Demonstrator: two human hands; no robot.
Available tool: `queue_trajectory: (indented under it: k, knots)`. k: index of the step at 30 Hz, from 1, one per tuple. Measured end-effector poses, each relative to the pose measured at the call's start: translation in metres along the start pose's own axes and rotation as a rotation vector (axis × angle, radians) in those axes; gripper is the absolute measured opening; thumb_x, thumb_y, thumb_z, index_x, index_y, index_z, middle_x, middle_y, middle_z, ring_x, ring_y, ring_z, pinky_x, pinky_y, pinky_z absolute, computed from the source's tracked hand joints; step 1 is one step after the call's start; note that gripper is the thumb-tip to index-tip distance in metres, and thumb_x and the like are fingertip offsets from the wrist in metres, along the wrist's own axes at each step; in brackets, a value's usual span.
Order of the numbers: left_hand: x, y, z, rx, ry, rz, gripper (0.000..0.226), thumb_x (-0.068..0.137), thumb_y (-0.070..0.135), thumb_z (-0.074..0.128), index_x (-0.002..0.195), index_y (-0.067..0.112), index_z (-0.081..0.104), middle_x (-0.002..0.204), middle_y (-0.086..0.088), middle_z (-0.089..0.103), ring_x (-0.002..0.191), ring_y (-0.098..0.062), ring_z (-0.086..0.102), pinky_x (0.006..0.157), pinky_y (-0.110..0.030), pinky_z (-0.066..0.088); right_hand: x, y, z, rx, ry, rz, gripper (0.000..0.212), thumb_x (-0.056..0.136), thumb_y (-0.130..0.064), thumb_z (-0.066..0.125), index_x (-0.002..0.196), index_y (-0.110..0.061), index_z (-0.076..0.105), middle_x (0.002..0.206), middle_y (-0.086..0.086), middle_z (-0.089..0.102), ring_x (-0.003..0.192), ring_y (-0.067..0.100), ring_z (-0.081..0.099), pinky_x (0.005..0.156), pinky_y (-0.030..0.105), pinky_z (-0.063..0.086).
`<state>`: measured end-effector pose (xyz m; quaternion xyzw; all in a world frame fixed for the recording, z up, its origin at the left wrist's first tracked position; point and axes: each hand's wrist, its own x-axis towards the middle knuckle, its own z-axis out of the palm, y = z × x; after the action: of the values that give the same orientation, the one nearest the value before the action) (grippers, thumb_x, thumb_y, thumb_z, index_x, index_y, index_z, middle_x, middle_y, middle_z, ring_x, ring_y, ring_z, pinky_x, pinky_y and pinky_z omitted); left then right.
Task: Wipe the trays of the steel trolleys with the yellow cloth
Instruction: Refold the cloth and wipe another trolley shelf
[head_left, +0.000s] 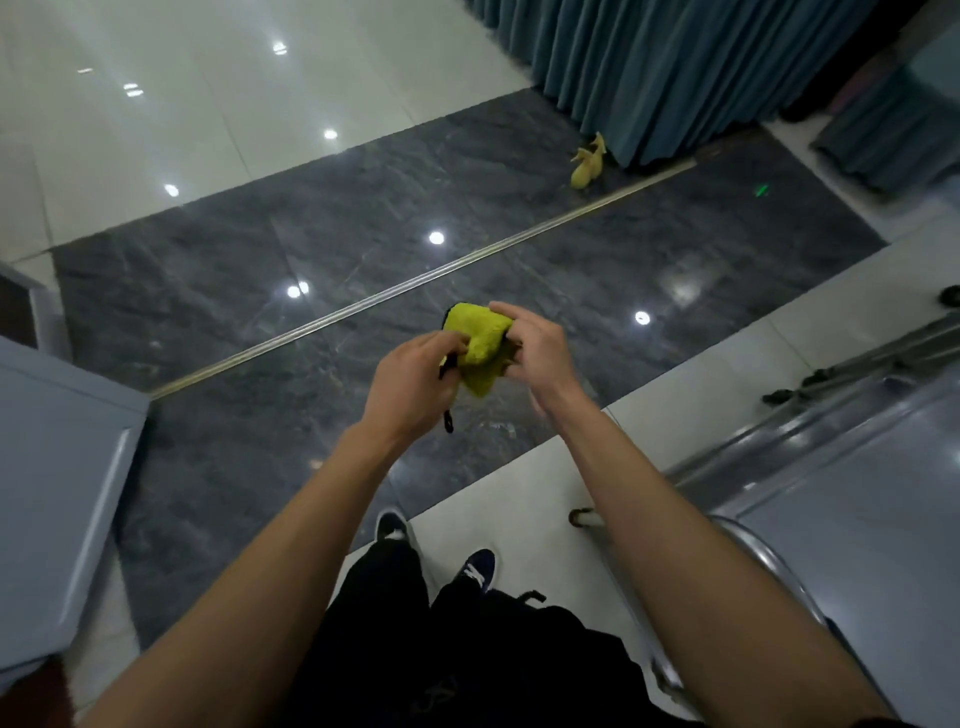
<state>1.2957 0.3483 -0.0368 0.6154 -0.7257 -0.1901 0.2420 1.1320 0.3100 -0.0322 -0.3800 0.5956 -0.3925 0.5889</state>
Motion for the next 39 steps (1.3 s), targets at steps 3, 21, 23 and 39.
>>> queue_trajectory:
  k: [3,21,23,39]
  knots:
    - [0.041,0.006,0.012,-0.045,-0.072,0.076,0.032,0.076,0.005,0.068,0.106,0.016,0.073,0.111,-0.001,0.074,0.098,-0.029,0.068,0.078,-0.040,0.055,0.026,-0.008,-0.008,0.128,0.084,-0.019,0.023,0.094,-0.015,0.063,0.115,-0.015,0.073,0.104,0.006,0.072,0.091,0.019,0.068,0.079,0.040,0.057]
    - [0.317,0.059,0.101,-0.116,-0.631,0.567,0.031,0.077,0.018,0.071,0.107,0.023,0.066,0.102,0.000,0.069,0.100,-0.027,0.063,0.076,-0.034,0.045,0.122,-0.063,-0.134,-0.305,0.536,-0.179,0.044,0.069,-0.003,0.053,0.099,-0.028,0.071,0.103,-0.007,0.072,0.101,0.016,0.066,0.088,0.040,0.058]
    - [0.332,0.078,0.120,-0.087,-0.652,0.600,0.021,0.077,0.019,0.070,0.098,0.022,0.065,0.091,0.000,0.070,0.088,-0.028,0.065,0.068,-0.034,0.043,0.128,-0.056,-0.155,-0.308,0.581,-0.144,0.046,0.071,-0.003,0.055,0.102,-0.032,0.070,0.104,-0.010,0.071,0.101,0.014,0.066,0.087,0.040,0.058]
    - [0.427,0.260,0.242,0.077,-0.554,0.941,0.019,0.073,0.019,0.076,0.087,0.021,0.063,0.076,0.005,0.061,0.077,-0.023,0.059,0.077,-0.032,0.031,0.205,-0.059,-0.320,-1.047,0.825,0.021,0.038,0.091,-0.039,0.065,0.122,-0.019,0.060,0.107,0.003,0.064,0.101,0.024,0.055,0.081,0.039,0.046]
